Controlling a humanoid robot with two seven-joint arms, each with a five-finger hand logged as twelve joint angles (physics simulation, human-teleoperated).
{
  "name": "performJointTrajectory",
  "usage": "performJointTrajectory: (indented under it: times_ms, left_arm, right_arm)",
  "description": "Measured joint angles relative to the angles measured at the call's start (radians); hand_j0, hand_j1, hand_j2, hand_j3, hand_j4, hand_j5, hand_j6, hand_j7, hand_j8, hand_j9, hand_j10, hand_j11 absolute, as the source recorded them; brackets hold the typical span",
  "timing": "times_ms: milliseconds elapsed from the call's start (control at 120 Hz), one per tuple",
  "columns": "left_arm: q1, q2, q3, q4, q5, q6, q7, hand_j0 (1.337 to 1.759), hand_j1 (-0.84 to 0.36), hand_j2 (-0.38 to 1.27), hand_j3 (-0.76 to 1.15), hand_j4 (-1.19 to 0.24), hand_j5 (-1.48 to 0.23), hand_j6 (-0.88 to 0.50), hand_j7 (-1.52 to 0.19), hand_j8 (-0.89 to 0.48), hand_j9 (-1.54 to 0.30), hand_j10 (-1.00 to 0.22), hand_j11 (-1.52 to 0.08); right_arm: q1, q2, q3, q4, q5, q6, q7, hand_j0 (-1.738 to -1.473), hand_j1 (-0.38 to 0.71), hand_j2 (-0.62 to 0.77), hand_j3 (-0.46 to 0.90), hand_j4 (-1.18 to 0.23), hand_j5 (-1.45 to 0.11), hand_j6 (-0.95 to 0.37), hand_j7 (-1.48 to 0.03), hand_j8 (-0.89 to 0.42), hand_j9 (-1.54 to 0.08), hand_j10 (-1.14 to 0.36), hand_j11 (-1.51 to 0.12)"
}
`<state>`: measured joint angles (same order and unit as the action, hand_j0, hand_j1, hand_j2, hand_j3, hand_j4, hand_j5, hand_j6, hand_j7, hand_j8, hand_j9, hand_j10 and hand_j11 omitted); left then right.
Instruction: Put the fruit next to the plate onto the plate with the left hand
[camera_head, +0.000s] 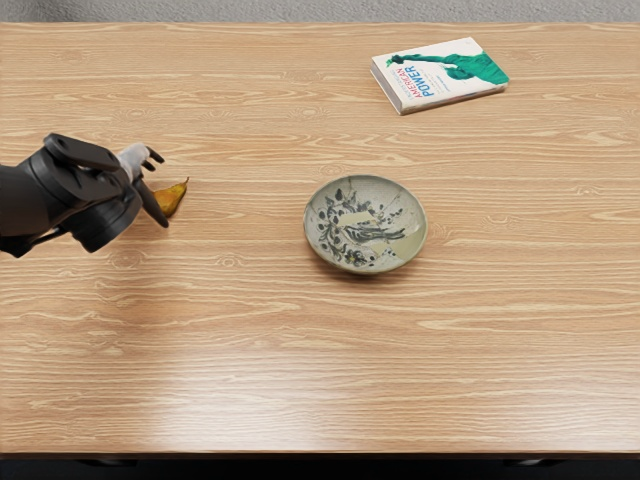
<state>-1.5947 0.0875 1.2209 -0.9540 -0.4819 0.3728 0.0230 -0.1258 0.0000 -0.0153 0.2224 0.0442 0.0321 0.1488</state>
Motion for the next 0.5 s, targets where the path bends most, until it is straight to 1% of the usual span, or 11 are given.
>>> performJointTrajectory:
  times_ms: [133,500]
  left_arm:
    - [0.019,-0.01,0.0,0.016,0.002,-0.001,0.0,1.658,0.05,0.05,0.0,-0.25,-0.33,-0.25,-0.33,-0.25,-0.33,-0.25,-0.33]
    - [0.027,-0.019,-0.001,0.037,0.003,-0.002,0.0,1.658,0.05,0.05,0.0,-0.25,-0.33,-0.25,-0.33,-0.25,-0.33,-0.25,-0.33]
  right_arm:
    - [0.0,0.0,0.0,0.0,0.0,0.0,0.0,-1.658,-0.34,0.0,0.0,-0.01,-0.01,-0.01,-0.01,-0.01,-0.01,-0.01,-0.01]
    - [0.0,0.0,0.0,0.0,0.0,0.0,0.0,-1.658,-0.34,0.0,0.0,-0.01,-0.01,-0.01,-0.01,-0.01,-0.01,-0.01,-0.01]
